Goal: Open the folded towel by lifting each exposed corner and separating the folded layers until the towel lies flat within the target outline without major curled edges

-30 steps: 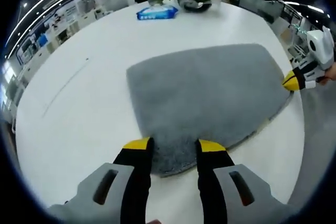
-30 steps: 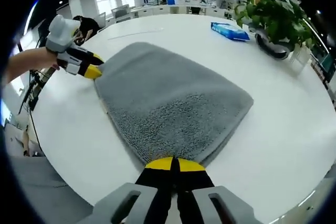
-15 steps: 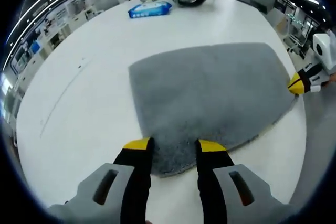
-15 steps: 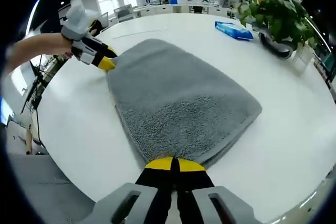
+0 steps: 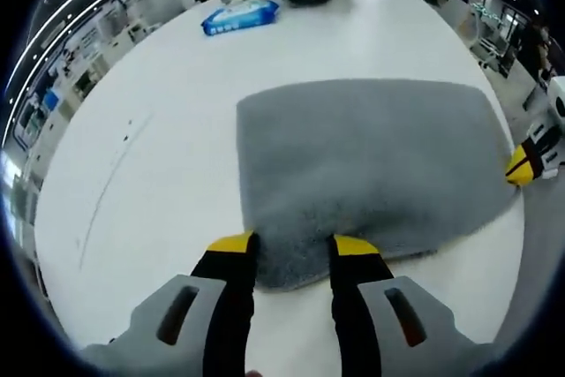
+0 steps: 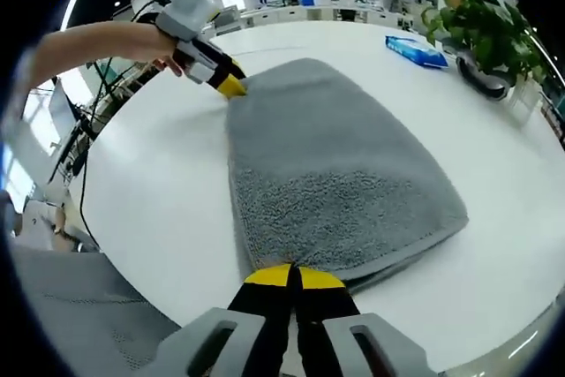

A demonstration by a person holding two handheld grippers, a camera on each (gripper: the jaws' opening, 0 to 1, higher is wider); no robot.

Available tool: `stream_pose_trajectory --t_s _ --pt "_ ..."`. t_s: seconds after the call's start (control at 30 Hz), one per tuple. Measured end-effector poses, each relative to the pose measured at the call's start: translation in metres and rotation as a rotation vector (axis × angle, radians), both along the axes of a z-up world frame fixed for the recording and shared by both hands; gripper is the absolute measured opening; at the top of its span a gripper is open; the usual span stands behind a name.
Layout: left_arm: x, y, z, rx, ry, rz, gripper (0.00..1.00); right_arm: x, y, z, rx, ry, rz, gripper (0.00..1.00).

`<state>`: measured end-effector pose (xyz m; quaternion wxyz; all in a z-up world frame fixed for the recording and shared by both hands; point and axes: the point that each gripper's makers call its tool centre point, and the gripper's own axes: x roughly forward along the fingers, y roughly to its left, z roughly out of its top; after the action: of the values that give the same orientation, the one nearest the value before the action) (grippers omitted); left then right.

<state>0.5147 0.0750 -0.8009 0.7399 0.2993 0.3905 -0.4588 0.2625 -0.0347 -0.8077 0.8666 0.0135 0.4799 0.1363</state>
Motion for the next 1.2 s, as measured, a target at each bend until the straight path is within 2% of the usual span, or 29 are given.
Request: stream_pose_trajectory --t_s 0.3,0.53,0.83,0.97,1.03,1.13,1.2 --pt "0.012 -0.02 0.002 0.052 -0.03 -0.065 0.29 -0.004 0.028 0.0 0.017 -0.005 0.046 0.0" --pt "0.012 -0.03 0.005 0.038 -0.036 -0.073 0.28 -0.001 0.04 0.0 0.022 -0.007 0.067 0.0" --pt "0.016 -0.038 0.007 0.033 -0.034 -0.074 0.27 0.001 0.048 0.001 -0.035 -0.033 0.094 0.0" --pt "0.017 -0.035 0.007 -0.011 -0.021 -0.02 0.28 0.002 0.047 0.002 -0.077 -0.061 0.118 0.0" --pt "0.017 -0.034 0.008 -0.024 -0.021 -0.013 0.28 0.001 0.047 0.004 -0.072 -0.07 0.101 0.0" --pt "0.016 -0.031 0.013 -0.077 -0.017 0.046 0.27 0.001 0.047 0.007 -0.038 -0.084 0.085 0.03" --pt "0.013 -0.029 0.018 -0.143 -0.012 0.088 0.28 0.005 0.049 0.015 0.013 -0.106 0.065 0.08"
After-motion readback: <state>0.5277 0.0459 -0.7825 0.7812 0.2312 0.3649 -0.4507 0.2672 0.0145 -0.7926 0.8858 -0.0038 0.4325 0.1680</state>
